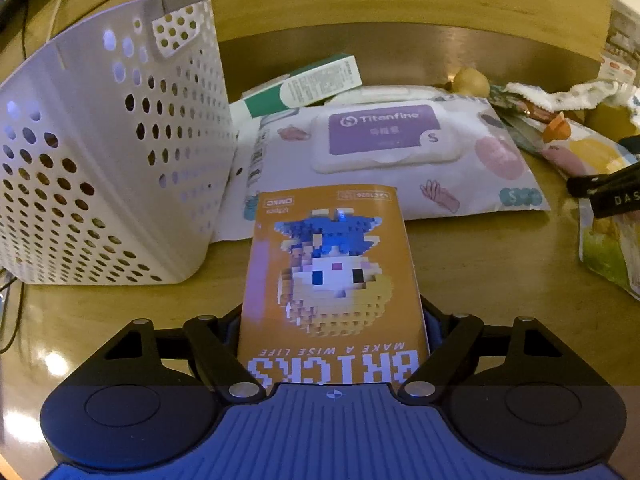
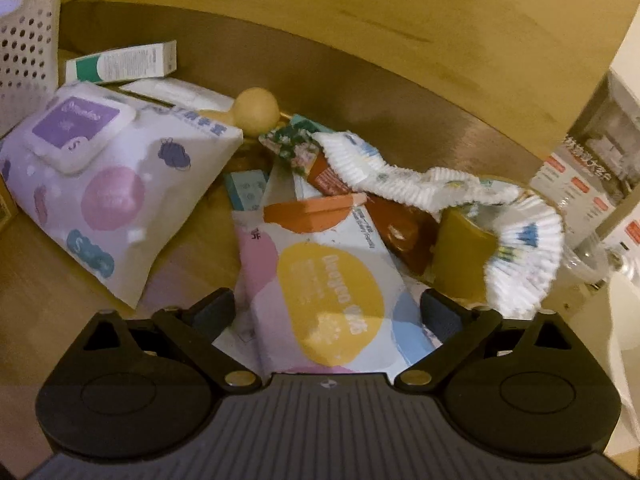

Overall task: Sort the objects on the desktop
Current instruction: 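Grasp the orange BRICKS box with the left tool while the right tool grasps the Deegeo snack bag, then carry the box and bag into the white basket and open both tools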

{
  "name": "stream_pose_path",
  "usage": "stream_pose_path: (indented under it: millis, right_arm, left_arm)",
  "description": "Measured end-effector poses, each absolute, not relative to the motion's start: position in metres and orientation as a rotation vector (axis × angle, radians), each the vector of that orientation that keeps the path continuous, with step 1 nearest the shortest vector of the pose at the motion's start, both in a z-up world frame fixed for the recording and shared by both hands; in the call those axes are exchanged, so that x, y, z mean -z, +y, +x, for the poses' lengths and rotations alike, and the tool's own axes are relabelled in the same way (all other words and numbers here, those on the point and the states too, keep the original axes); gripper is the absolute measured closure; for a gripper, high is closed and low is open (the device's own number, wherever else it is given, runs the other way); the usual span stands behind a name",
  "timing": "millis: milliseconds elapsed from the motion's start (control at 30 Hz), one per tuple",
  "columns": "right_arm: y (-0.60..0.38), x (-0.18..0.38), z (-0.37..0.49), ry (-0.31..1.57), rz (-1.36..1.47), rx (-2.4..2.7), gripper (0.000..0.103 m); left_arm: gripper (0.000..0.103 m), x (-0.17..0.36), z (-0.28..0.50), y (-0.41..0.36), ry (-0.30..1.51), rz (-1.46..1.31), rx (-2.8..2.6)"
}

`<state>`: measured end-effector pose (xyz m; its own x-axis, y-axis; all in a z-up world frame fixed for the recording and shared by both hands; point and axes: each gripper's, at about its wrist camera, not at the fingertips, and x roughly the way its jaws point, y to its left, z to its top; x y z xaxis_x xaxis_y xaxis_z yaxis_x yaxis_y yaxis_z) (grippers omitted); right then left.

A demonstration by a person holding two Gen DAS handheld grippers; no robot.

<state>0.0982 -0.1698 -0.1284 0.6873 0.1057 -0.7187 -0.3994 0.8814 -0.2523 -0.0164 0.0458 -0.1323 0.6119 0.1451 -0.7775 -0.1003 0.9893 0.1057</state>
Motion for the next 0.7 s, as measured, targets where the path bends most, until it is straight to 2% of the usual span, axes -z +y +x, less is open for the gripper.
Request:
stream_pose_path:
  millis: [100, 133, 167, 400, 700]
  right_arm:
    - [-0.176, 0.128, 0.103, 0.8, -0.336, -0.309, 0.003]
    - [-0.179, 0.128, 0.104, 0.812, -0.29, -0.32, 0.005]
    - [-0.182, 0.127, 0.103, 0.818, -0.256, -0.331, 0.015]
    - [-0.182, 0.123, 0.084, 0.785, -0.244, -0.36, 0.034]
    - [-0.182, 0.102, 0.07, 0.758, -0.153, -0.396, 0.039]
  left_arm:
    - [0.024, 0.133, -0.016, 0.045, 0.902, 0.047, -0.148]
    - [0.024, 0.133, -0.015, 0.046, 0.902, 0.045, -0.15]
    - [0.024, 0.133, -0.015, 0.046, 0.901, 0.043, -0.153]
    - [0.024, 0.132, -0.016, 0.041, 0.898, 0.019, -0.137]
    - [0.024, 0.111, -0.015, 0.025, 0.837, 0.046, -0.115]
